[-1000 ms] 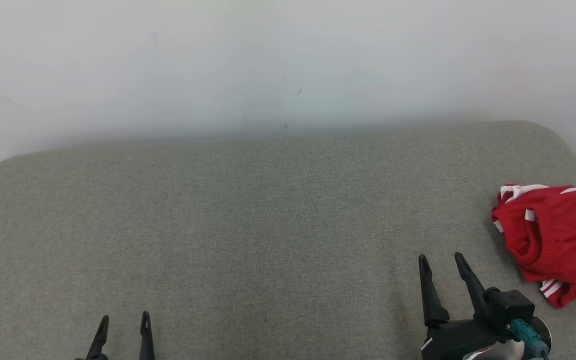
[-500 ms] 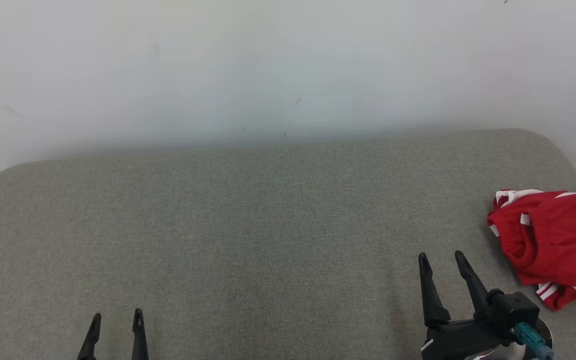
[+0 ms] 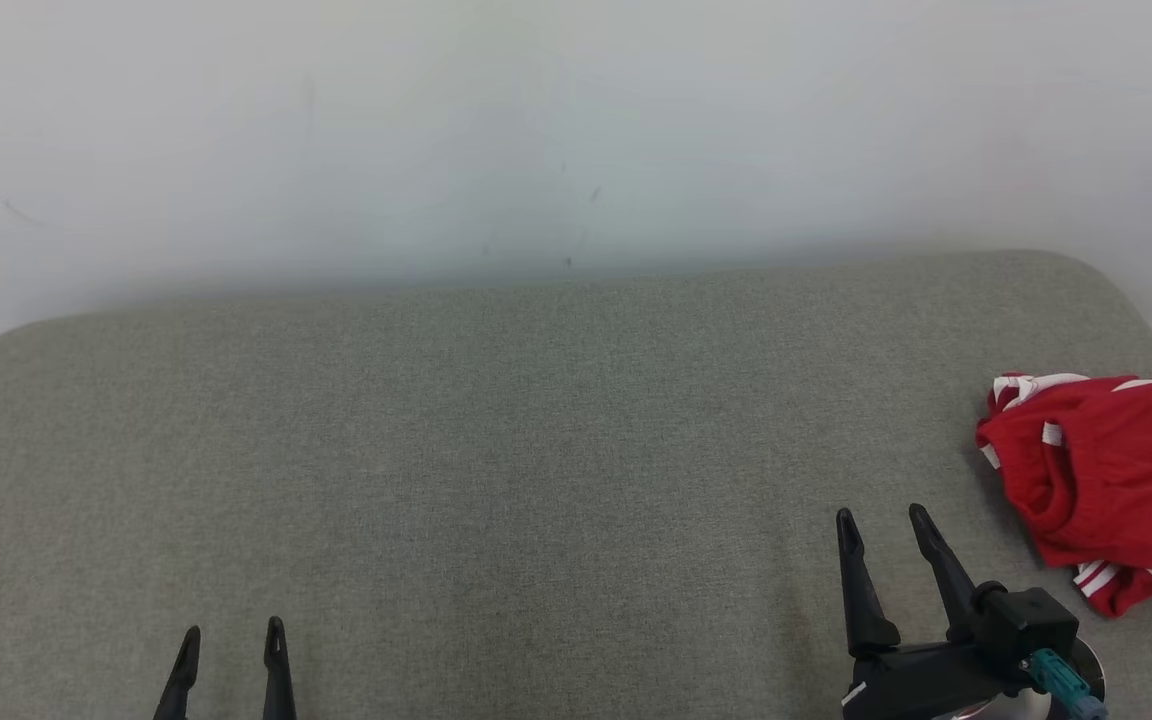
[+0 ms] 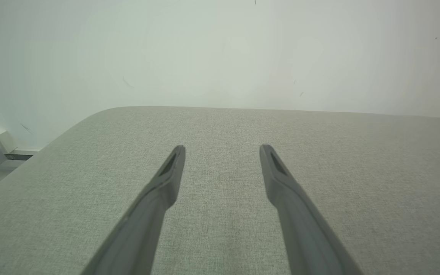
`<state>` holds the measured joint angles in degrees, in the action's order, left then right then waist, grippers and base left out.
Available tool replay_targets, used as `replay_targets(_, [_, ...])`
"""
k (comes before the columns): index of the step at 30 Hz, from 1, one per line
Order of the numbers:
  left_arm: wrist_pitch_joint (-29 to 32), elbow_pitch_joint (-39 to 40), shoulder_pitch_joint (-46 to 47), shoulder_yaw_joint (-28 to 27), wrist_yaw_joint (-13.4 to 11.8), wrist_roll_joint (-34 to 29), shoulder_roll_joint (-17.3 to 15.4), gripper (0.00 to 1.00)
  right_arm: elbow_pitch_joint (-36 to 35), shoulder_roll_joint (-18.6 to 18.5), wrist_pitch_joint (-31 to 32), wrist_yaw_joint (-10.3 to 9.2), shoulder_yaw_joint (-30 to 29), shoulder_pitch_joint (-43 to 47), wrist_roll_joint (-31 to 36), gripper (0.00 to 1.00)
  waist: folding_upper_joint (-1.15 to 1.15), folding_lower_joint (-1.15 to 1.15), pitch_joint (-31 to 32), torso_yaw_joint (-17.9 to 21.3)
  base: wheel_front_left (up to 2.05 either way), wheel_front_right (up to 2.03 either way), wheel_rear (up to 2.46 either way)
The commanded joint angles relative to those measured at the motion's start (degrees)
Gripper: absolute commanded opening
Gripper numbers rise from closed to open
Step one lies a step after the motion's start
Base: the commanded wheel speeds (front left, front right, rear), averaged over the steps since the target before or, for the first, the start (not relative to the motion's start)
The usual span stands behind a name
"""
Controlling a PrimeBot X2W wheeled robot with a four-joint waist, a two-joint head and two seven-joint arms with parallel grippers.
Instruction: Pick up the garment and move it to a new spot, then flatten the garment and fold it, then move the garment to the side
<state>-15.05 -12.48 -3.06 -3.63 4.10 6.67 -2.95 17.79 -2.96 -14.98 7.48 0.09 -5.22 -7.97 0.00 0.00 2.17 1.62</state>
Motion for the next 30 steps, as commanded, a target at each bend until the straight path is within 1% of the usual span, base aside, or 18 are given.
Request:
replay_targets(1, [-0.2, -0.4, -0.3, 0.0, 0.0, 0.6, 0.1, 1.00, 0.1, 0.1, -0.2, -0.02, 0.1, 0.2, 0.2, 1.00, 0.00, 0.00, -0.1, 0.0, 0.00, 0.00, 0.00])
replay_targets(4, [-0.2, -1.7, -0.1, 0.2, 0.4, 1.7, 0.1, 1.00, 0.2, 0.1, -0.2, -0.02, 0.4, 0.1, -0.1, 1.00, 0.00, 0.00, -0.2, 0.0, 0.00, 0.00, 0.00])
replay_targets(5, [0.0, -1.8, 0.0, 0.1, 0.5, 1.5, 0.0, 0.00, 0.1, 0.0, 0.0, 0.00, 0.3, 0.0, 0.0, 0.00, 0.00, 0.00, -0.2, 0.0, 0.00, 0.00, 0.00])
replay_targets(9, [0.3, -3.9, -0.5, -0.1, 0.5, 1.8, 0.2, 0.00, 2.1, 0.0, 0.4, 0.00, 0.3, 1.2, -0.3, 0.00, 0.00, 0.00, -0.2, 0.0, 0.00, 0.00, 0.00])
replay_targets(20, [3.8, -3.8, 1.3, -0.7, 0.9, 14.3, 0.1, 0.00, 1.3, 0.1, 3.7, 0.00, -0.9, 0.7, -12.8, 0.00, 0.00, 0.00, -0.4, -0.2, 0.00, 0.00, 0.00])
replay_targets(21, [3.8, -3.8, 1.3, -0.7, 0.9, 14.3, 0.1, 0.00, 1.3, 0.1, 3.7, 0.00, -0.9, 0.7, -12.8, 0.00, 0.00, 0.00, -0.4, -0.2, 0.00, 0.00, 0.00])
replay_targets(30, [5.8, -3.2, 2.2, -0.8, 1.2, 23.4, 0.1, 0.00, 0.4, 0.1, 5.9, 0.00, -1.5, 0.5, -22.0, 0.00, 0.00, 0.00, -0.5, -0.3, 0.00, 0.00, 0.00])
